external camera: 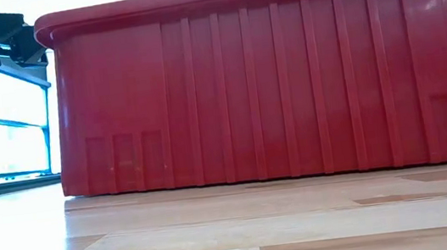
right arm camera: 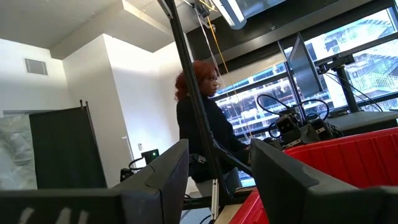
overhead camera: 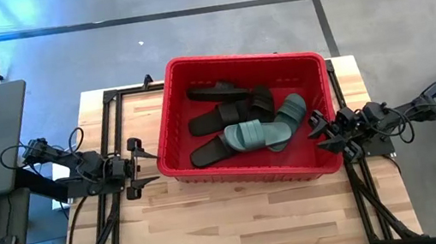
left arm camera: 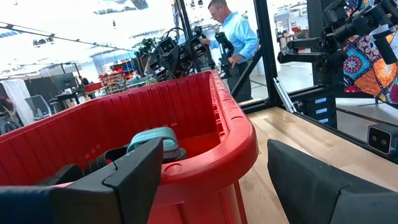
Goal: Pick and place slides into bin
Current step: Return to Home Position
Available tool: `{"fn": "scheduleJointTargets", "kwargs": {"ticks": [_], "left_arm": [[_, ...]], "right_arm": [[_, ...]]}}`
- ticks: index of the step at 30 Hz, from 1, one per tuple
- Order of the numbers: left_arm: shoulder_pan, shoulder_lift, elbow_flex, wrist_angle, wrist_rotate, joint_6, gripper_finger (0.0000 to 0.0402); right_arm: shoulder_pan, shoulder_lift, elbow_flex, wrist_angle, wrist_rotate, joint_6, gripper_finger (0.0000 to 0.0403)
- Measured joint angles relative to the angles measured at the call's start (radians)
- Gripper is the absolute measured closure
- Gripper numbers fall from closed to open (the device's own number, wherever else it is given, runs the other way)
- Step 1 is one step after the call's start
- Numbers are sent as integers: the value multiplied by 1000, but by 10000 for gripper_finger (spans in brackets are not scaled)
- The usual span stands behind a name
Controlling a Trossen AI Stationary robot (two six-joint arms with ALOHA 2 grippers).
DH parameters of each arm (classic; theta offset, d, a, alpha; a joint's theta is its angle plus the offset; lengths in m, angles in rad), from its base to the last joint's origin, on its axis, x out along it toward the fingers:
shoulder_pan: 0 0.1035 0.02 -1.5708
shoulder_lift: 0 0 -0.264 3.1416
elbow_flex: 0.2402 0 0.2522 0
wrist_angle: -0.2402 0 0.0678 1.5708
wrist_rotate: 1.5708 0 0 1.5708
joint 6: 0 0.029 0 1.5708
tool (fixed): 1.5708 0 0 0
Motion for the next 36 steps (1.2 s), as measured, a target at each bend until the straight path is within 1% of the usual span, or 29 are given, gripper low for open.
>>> {"fn": "scheduleJointTargets", "kwargs": {"ticks": [9, 24, 36], "left_arm": [[0, 0, 0, 0, 0, 0, 130], [0, 0, 0, 0, 0, 0, 130], [0, 0, 0, 0, 0, 0, 131]], "right_arm": [[0, 0, 0, 0, 0, 0, 249], [0, 0, 0, 0, 0, 0, 240], [0, 0, 0, 0, 0, 0, 244]]}}
